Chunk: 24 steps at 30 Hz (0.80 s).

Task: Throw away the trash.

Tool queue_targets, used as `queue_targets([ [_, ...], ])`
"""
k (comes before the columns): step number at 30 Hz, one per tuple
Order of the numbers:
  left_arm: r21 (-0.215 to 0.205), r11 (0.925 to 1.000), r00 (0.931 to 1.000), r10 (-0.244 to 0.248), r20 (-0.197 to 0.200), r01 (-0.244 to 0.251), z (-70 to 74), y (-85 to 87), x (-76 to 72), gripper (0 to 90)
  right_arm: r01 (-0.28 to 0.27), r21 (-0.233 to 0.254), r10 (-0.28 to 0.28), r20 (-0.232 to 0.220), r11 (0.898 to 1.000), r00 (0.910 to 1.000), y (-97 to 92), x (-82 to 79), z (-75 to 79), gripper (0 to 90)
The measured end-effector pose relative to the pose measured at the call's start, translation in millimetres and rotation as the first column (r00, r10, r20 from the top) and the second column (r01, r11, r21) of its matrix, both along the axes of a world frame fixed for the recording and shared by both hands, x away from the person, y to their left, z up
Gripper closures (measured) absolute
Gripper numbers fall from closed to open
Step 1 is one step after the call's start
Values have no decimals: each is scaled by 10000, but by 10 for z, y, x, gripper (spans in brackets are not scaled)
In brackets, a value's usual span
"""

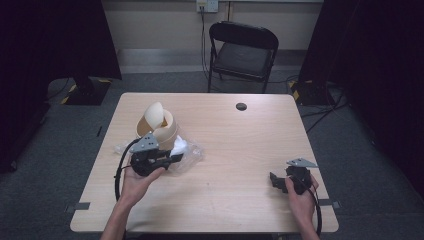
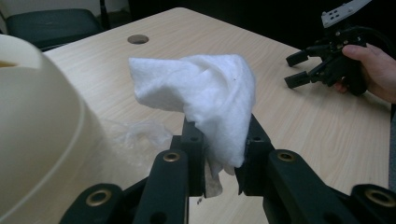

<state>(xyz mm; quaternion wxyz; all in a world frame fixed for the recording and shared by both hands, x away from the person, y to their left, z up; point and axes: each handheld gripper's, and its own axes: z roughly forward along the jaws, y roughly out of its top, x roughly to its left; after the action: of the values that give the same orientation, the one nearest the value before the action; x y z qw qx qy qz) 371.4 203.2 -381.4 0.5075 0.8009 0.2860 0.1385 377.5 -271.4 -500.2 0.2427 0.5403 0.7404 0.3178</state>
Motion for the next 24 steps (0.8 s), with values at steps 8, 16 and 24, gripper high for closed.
queue_targets([
  [8, -548, 9972, 9983, 531, 252, -517, 127, 260, 2, 763, -3, -3, 3, 2, 10000, 10000, 0, 0, 0, 114],
  [16, -446, 9944, 9946, 974, 361, -958, 244, 492, 40, 763, 0, -6, 0, 7, 10000, 10000, 0, 0, 0, 114],
  [24, -520, 9868, 9875, 1550, 281, -1534, 299, 715, 81, 763, -1, -5, 1, 7, 10000, 10000, -1, 1, 0, 114],
])
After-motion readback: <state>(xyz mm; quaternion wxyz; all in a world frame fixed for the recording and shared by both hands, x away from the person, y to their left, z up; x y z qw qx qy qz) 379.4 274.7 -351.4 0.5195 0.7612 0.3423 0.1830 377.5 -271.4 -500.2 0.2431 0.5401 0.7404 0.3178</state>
